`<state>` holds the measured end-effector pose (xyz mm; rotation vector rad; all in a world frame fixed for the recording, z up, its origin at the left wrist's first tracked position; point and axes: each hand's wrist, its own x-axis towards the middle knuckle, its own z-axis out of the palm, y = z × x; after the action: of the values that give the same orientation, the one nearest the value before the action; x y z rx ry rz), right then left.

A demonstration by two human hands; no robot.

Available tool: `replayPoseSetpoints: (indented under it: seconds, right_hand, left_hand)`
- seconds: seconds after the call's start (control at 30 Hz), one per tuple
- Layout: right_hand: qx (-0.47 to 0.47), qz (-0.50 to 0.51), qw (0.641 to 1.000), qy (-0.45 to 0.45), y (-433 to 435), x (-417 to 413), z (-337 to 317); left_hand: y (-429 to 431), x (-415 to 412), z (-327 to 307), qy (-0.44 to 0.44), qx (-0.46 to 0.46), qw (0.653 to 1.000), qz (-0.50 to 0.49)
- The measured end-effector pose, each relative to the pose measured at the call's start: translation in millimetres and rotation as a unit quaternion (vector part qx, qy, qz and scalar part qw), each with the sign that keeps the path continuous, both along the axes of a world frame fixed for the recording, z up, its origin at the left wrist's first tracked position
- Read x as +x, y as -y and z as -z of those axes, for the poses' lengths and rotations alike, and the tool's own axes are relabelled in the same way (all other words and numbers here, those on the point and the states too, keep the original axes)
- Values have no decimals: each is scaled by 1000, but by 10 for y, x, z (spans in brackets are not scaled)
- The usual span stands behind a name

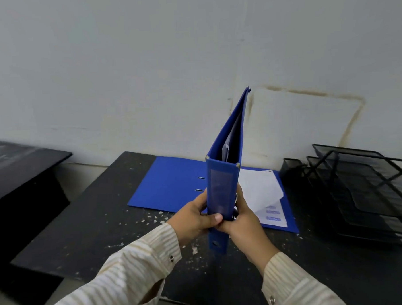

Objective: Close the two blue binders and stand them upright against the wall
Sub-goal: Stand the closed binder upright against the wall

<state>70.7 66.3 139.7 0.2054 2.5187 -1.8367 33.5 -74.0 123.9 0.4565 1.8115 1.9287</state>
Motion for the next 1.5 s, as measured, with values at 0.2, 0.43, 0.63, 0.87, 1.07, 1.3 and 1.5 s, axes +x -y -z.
replayPoseSetpoints:
  seconds: [0.2,0.43,0.63,0.87,1.07,1.3,1.5]
  right_hand:
    - [19,-67,998,-6,602,-429,-20]
    - [-6,-118,993,14,1699,-1137,82]
    - [-30,-155,987,18,2602,-1717,266]
    - [-46,-141,989,11,3149,-2162,406]
    - [-16,-114,993,34,3304,-2294,560]
    - [21,-101,994,44,3395,-2445,552]
    - [35,-89,994,51,3447,-2579,515]
  left_hand:
    - [645,-247,-25,-10,2,998,-68]
    - [1742,-783,76,12,12,993,-118]
    - [2690,-1338,238,38,-1,989,-140]
    - [3311,-1945,416,53,-42,991,-118]
    - [3431,-2145,586,52,-86,990,-96]
    - [3531,-2269,599,34,-114,988,-94]
    - [3559,-2407,561,33,-117,988,-95]
